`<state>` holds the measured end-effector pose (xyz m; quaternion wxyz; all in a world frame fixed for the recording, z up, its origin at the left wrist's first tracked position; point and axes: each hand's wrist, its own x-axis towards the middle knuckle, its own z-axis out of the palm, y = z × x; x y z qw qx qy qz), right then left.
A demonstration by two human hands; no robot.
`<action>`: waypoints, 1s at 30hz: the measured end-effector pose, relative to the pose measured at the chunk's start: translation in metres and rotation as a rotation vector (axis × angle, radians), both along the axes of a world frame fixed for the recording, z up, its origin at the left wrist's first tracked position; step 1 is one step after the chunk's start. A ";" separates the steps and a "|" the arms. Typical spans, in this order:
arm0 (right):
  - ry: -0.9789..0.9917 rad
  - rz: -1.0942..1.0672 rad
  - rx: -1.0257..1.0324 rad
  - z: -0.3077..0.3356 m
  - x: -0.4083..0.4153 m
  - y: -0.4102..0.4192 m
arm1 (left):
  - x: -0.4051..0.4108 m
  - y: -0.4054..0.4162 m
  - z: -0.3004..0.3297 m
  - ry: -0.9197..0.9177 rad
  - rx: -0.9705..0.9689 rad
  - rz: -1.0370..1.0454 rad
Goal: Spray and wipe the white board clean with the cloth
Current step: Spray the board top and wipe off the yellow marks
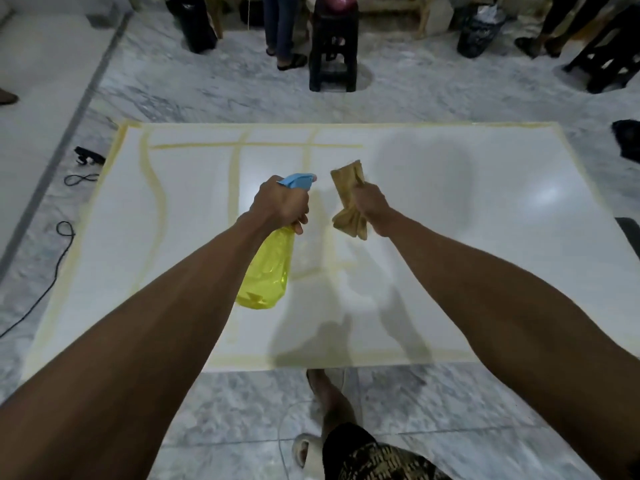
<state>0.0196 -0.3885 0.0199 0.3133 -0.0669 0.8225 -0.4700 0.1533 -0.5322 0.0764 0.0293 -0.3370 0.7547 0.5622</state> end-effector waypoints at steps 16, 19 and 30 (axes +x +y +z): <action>0.618 0.544 0.754 -0.187 -0.251 -0.137 | -0.182 -0.174 -0.104 -0.014 0.057 -0.027; 0.576 0.594 0.730 -0.179 -0.229 -0.127 | -0.177 -0.174 -0.110 -0.056 0.106 -0.028; 0.579 0.635 0.678 -0.178 -0.064 -0.065 | -0.112 -0.143 -0.111 -0.114 0.108 -0.105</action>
